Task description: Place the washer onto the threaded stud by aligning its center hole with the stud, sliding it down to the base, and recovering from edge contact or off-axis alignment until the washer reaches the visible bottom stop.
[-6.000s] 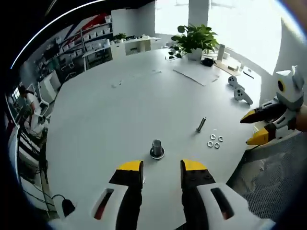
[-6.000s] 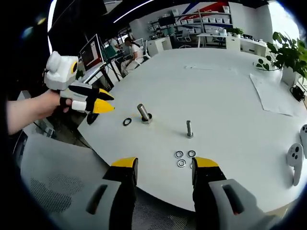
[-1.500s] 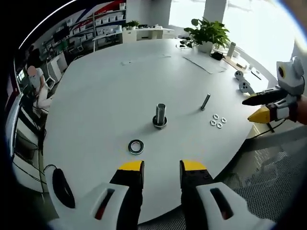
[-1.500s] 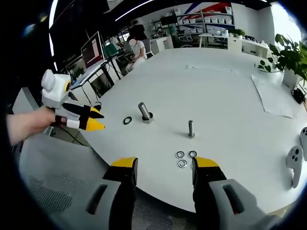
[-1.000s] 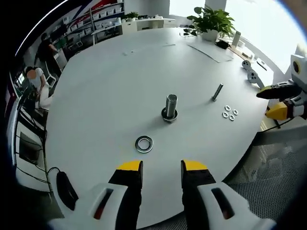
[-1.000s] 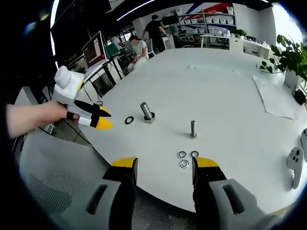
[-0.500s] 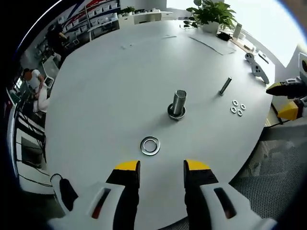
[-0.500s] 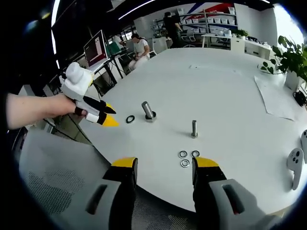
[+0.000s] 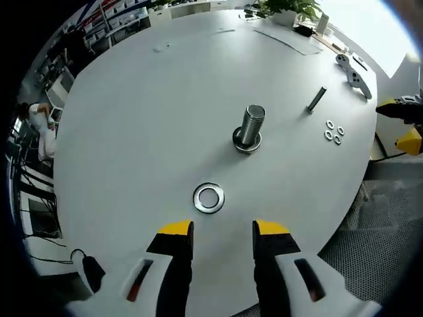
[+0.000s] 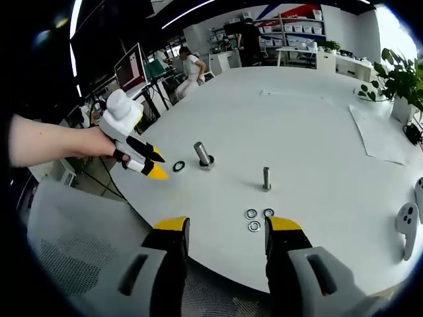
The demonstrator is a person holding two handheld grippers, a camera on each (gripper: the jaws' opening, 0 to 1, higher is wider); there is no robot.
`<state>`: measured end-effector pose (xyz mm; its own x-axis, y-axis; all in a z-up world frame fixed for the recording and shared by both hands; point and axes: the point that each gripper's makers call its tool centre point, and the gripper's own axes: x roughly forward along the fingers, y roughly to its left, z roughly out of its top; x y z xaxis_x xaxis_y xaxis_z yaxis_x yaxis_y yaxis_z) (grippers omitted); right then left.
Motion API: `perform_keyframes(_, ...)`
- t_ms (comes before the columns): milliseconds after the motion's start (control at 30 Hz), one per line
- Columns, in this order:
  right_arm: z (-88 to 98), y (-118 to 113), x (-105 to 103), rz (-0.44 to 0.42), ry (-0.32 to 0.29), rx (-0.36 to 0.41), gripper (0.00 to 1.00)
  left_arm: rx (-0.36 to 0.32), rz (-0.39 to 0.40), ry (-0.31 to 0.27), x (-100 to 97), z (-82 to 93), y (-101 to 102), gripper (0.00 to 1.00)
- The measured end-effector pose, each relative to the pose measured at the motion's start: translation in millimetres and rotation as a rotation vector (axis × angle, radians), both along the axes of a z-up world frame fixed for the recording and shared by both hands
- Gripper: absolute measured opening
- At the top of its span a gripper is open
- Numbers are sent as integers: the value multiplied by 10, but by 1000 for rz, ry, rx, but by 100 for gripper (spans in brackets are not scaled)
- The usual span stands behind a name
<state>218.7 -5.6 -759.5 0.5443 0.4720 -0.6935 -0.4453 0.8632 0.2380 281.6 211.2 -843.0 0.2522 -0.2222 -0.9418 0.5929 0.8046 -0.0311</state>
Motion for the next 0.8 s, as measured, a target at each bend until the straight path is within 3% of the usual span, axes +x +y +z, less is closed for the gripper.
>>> perform_keyframes(267,-3,-41,6,-14,0,-3,48,32,-15,24,214,-150,-19,32)
perform_keyframes(467,-7,-44,5,-14,1,-6,48,68,-37,48,227,-246,-27,29)
perform_keyframes(500,-3,-42,9,-14,0,-6,48,73,-62,19,287,-234,-26,28)
perform_keyframes(733,-8,-26,3,-5,0,-6,48,91,-59,58,278,-233,-44,27)
perform_keyframes(800,-4,-29,7,-7,-1,-4,48,100,-64,67,274,-232,-41,22)
